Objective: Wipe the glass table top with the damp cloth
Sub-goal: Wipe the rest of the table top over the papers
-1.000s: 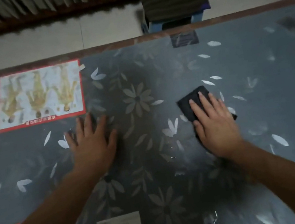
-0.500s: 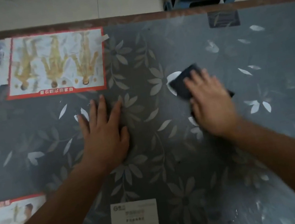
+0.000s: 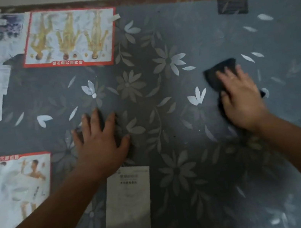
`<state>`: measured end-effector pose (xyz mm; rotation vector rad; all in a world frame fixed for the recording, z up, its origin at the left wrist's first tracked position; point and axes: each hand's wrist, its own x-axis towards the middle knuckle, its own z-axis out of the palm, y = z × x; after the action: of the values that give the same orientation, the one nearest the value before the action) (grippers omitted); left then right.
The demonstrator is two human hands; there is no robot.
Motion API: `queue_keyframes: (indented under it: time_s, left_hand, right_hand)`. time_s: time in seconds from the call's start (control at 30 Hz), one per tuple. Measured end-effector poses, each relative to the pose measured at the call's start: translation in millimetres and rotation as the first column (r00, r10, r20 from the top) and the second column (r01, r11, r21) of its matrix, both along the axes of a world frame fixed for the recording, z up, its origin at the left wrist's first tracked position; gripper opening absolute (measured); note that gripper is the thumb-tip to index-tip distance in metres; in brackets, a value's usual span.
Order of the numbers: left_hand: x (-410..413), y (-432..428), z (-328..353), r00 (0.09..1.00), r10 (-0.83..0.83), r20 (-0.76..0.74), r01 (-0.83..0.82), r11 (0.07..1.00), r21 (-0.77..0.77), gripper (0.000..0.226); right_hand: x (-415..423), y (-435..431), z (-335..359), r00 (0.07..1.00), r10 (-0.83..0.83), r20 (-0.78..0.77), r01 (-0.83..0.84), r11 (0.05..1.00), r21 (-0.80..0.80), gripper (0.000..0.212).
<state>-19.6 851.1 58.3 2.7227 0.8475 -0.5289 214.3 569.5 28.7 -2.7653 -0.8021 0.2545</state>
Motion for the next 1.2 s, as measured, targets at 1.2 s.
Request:
queue_keyframes:
  time_s: [1.2]
  left_hand:
    - [-29,15,-37,0.986,0.017,0.167,0.019,0.978,-0.209,0.065]
  right_hand:
    - [-234,130,-6,0.995,0.093,0.037,-0.095,0.993,0.070,0.061]
